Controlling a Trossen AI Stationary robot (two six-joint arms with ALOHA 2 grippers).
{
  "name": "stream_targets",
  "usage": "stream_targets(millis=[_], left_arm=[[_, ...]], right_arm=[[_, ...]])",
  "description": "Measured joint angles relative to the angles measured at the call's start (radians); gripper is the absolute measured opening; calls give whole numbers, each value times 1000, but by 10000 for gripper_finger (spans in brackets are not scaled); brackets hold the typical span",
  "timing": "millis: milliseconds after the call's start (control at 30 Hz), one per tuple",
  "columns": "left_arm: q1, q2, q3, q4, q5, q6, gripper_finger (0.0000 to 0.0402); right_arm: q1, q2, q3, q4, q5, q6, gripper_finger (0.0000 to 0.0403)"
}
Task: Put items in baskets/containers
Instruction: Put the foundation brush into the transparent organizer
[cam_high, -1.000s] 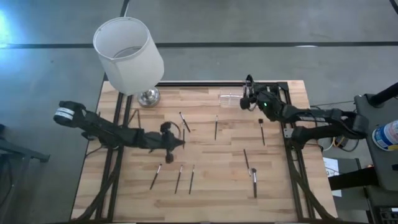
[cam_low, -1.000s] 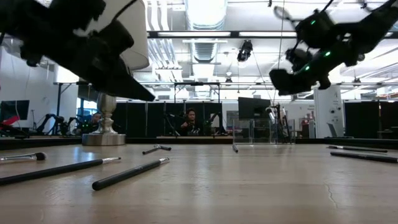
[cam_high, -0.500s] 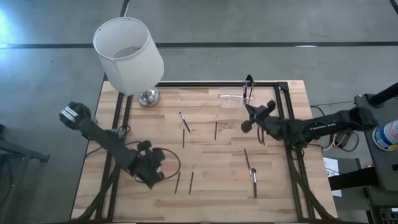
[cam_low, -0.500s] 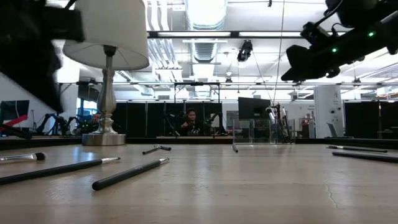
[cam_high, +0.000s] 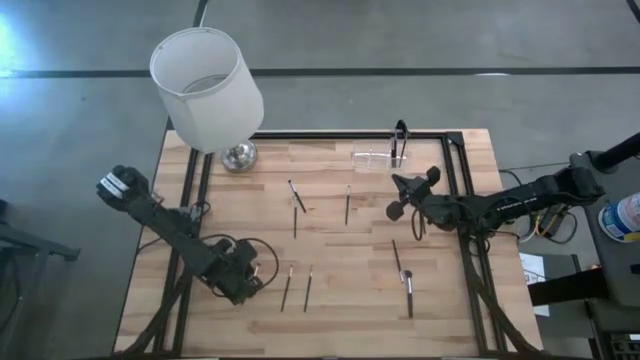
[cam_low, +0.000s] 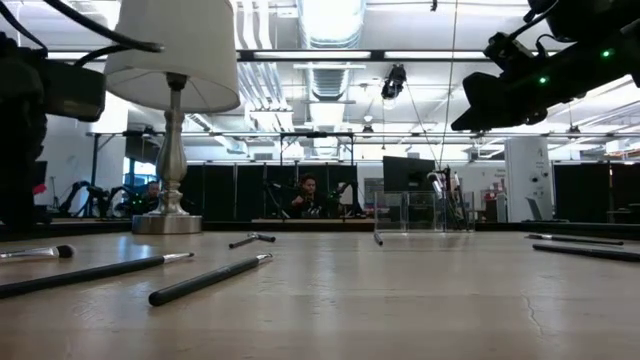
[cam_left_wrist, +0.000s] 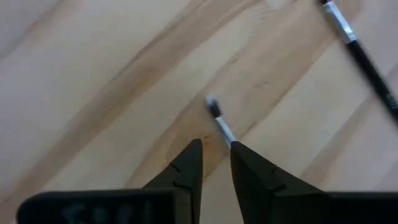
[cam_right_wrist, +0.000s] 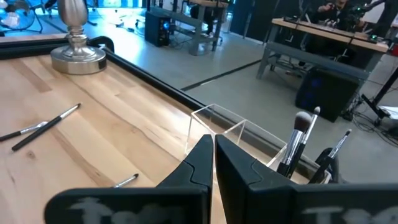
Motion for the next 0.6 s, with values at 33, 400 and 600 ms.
stream_targets(millis=[33, 400, 600], left_arm=[[0, 0, -3, 16, 1, -1, 76], [0, 106, 14, 38, 35, 11, 76], [-1, 128, 48, 12, 36, 50, 76]], right_arm=[[0, 1, 0, 1, 0, 5, 11], [28, 28, 0, 22, -4, 28, 11], [32, 55, 3, 64, -4, 19, 11]])
